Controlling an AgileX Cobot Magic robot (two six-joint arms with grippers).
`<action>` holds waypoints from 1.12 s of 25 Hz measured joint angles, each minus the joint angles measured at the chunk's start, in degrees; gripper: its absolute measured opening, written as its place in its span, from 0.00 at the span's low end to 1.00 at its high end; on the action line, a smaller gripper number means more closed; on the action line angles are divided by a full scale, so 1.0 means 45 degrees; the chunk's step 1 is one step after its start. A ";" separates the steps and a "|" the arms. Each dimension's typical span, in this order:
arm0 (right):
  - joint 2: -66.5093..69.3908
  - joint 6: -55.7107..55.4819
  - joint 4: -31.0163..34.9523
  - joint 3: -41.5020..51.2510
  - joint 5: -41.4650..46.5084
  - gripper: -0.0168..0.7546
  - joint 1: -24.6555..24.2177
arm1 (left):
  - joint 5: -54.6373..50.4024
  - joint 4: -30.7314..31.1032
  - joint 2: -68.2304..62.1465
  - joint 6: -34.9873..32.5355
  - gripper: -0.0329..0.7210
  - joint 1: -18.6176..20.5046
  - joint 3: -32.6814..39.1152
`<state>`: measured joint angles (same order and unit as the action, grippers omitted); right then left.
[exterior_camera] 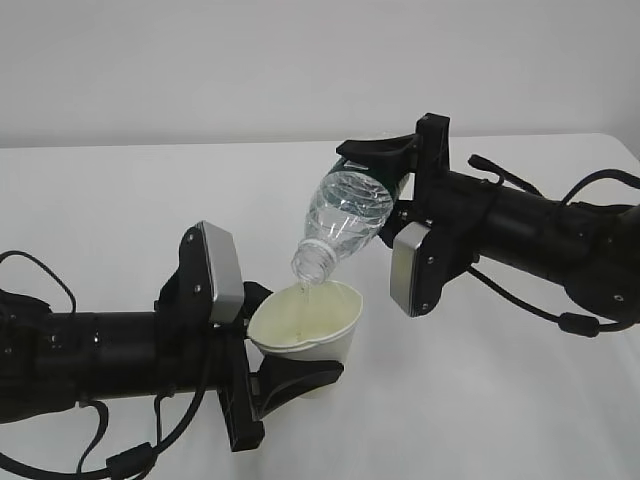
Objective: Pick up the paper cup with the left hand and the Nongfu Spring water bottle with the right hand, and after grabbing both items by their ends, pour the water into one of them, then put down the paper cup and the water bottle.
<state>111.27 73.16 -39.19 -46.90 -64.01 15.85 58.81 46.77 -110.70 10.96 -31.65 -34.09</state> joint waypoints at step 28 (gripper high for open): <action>0.0000 0.0127 0.0049 0.0000 0.0000 0.61 0.0000 | 0.0000 0.0000 0.0000 0.0000 0.61 0.0000 0.0000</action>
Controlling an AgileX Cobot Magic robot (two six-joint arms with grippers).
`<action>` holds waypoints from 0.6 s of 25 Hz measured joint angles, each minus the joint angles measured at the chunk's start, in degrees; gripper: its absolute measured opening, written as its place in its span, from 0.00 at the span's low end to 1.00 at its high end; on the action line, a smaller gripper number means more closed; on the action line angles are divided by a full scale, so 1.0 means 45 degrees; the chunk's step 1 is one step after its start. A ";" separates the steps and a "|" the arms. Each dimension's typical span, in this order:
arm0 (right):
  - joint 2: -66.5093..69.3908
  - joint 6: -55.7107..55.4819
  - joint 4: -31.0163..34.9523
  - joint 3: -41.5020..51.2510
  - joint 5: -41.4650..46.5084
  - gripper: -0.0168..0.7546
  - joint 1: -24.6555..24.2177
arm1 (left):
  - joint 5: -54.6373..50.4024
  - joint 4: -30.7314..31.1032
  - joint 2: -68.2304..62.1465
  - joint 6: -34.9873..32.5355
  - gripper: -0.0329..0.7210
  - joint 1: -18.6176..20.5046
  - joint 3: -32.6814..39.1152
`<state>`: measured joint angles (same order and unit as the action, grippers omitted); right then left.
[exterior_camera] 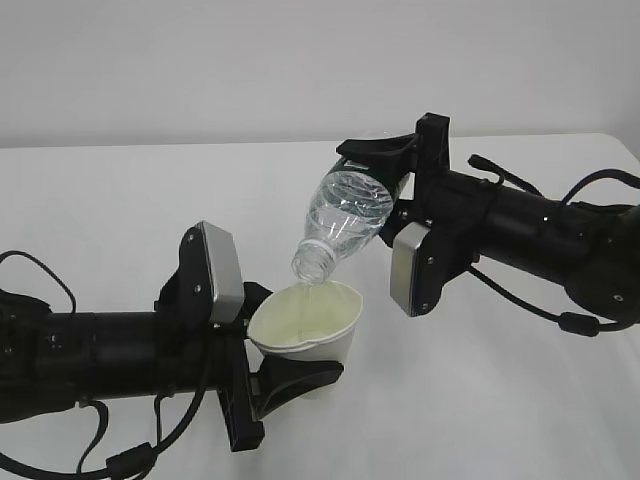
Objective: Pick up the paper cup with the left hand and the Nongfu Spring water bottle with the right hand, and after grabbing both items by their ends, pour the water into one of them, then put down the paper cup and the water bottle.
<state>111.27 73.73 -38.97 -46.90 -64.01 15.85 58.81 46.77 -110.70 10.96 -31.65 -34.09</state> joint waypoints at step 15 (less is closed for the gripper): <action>0.0000 0.0133 0.0000 0.0000 0.0000 0.61 0.0000 | -0.0005 0.0000 0.0000 0.0000 0.61 0.0000 0.0000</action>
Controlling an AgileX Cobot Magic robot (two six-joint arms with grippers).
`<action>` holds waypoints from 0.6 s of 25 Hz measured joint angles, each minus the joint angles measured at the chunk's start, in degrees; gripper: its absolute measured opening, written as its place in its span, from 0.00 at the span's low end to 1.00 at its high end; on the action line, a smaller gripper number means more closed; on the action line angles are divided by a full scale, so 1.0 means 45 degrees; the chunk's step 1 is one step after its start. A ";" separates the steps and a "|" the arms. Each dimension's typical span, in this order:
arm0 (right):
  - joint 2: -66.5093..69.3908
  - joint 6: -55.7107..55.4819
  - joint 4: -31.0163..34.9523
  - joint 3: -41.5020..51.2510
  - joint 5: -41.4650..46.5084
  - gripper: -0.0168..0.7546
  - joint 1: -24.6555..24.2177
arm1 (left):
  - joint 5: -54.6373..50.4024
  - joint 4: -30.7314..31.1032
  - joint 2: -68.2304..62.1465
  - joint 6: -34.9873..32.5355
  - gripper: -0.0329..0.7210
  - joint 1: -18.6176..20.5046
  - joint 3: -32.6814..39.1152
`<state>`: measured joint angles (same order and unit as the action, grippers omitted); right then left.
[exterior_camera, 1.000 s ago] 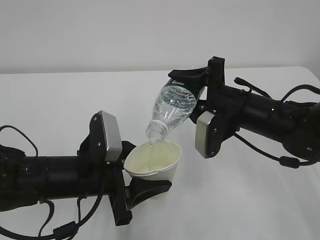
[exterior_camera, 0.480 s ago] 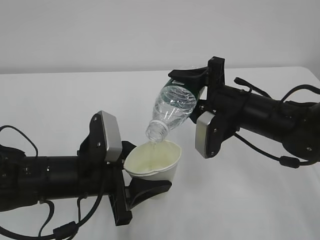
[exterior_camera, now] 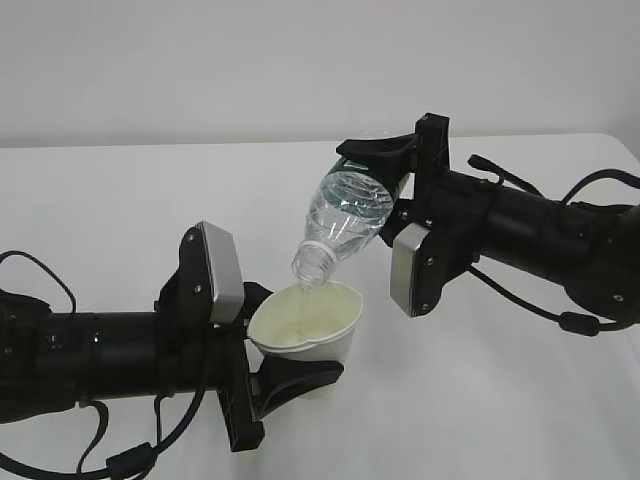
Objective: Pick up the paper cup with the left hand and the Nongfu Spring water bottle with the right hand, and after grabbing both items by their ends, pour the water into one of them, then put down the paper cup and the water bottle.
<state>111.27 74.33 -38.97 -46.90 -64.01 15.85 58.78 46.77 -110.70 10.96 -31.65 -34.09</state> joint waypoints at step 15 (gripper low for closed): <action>0.0000 0.0107 0.0000 0.0000 0.0000 0.61 0.0000 | 0.0000 0.0027 0.0000 0.0000 0.61 0.0000 0.0000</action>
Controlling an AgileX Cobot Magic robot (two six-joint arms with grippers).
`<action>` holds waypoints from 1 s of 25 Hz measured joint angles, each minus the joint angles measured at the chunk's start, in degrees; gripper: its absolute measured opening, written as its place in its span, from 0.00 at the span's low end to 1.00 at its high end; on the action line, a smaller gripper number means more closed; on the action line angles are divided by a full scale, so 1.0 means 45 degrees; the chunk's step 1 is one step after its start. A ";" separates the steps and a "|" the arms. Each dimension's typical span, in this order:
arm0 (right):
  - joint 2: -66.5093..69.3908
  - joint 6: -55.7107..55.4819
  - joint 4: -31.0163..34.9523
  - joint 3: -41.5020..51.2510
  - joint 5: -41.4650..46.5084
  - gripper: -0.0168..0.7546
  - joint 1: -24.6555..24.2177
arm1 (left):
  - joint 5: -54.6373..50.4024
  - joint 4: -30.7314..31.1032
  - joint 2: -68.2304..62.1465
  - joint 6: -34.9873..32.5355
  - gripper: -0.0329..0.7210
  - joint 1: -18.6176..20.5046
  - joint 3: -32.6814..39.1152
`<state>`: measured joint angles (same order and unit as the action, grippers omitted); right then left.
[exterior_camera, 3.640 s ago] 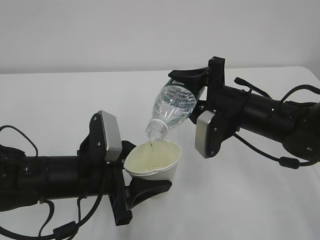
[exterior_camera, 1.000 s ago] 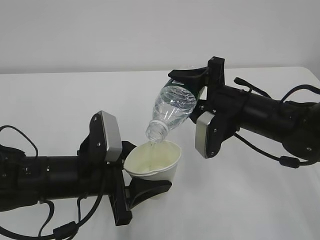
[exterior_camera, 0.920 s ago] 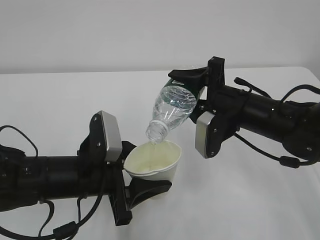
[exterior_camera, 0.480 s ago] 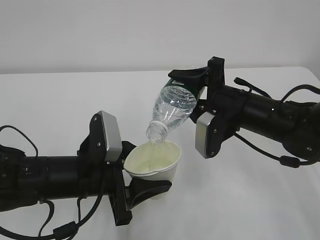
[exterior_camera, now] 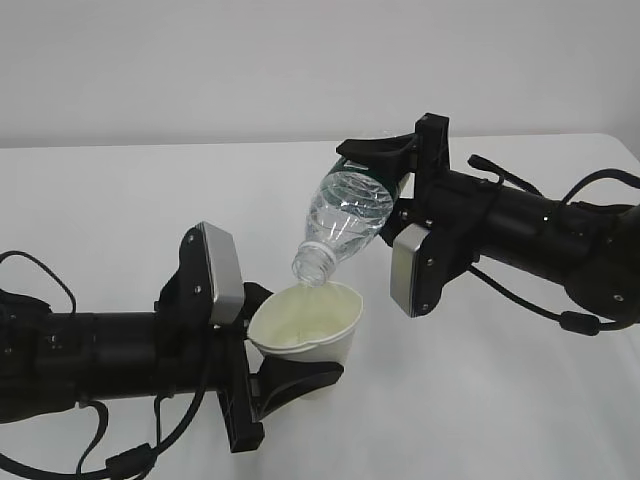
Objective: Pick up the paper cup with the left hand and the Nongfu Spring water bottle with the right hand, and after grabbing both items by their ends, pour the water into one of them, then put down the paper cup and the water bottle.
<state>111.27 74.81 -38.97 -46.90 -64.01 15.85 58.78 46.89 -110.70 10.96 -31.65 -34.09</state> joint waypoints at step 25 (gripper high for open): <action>0.0000 0.0046 0.0000 0.0000 -0.0027 0.61 0.0000 | -0.0022 0.0323 0.0000 -0.0009 0.61 0.0000 0.0000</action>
<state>111.27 75.02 -38.97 -46.90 -64.13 15.85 58.69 48.34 -110.70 10.92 -31.65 -34.09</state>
